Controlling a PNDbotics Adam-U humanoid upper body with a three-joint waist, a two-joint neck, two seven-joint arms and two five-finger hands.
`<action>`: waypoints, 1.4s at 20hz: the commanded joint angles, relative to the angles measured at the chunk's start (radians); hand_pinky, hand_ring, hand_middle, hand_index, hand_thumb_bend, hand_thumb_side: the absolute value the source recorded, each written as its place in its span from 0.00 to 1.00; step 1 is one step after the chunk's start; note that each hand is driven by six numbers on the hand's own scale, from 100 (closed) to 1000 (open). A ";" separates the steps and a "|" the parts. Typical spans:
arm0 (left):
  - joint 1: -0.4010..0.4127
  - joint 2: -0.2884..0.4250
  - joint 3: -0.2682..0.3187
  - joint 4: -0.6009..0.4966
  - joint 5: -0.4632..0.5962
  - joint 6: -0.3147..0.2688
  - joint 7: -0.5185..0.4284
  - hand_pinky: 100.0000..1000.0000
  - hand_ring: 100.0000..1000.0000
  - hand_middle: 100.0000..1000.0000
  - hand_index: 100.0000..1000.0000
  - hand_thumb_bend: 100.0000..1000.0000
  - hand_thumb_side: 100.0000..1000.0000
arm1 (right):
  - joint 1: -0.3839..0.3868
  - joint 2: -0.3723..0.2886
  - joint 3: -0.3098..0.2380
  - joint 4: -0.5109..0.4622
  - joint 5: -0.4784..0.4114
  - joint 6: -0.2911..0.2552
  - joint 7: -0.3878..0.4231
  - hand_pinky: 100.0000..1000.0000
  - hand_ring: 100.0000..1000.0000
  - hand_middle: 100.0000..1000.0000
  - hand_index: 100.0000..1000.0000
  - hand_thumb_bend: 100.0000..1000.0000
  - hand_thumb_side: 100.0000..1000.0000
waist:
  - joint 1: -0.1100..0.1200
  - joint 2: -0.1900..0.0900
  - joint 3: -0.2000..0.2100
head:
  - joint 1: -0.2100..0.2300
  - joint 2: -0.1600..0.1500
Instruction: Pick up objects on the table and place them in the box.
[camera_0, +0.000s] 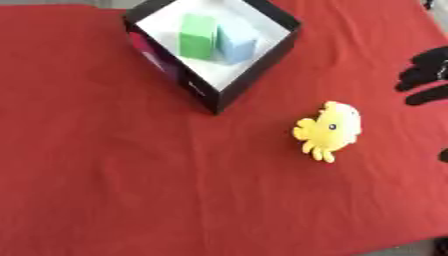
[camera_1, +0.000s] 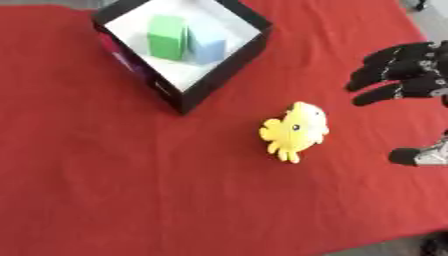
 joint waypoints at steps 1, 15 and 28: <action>-0.010 0.010 0.001 -0.020 -0.006 0.002 -0.005 0.78 0.67 0.69 0.79 0.02 0.67 | 0.002 -0.043 0.025 0.021 0.098 0.000 -0.057 0.90 0.89 0.85 0.90 0.31 0.36 | -0.013 -0.030 0.002 | -0.010 0.003; -0.030 -0.008 -0.019 -0.020 -0.002 0.023 -0.022 0.79 0.67 0.68 0.77 0.01 0.67 | -0.085 -0.009 0.143 0.144 0.121 0.000 -0.152 0.88 0.85 0.82 0.93 0.16 0.30 | -0.005 -0.029 0.031 | -0.070 0.008; -0.050 -0.016 -0.029 -0.020 -0.005 0.039 -0.025 0.79 0.67 0.67 0.76 0.00 0.67 | -0.219 0.055 0.178 0.190 -0.283 0.000 0.242 0.87 0.82 0.82 0.96 0.01 0.46 | -0.008 -0.023 0.065 | -0.104 0.012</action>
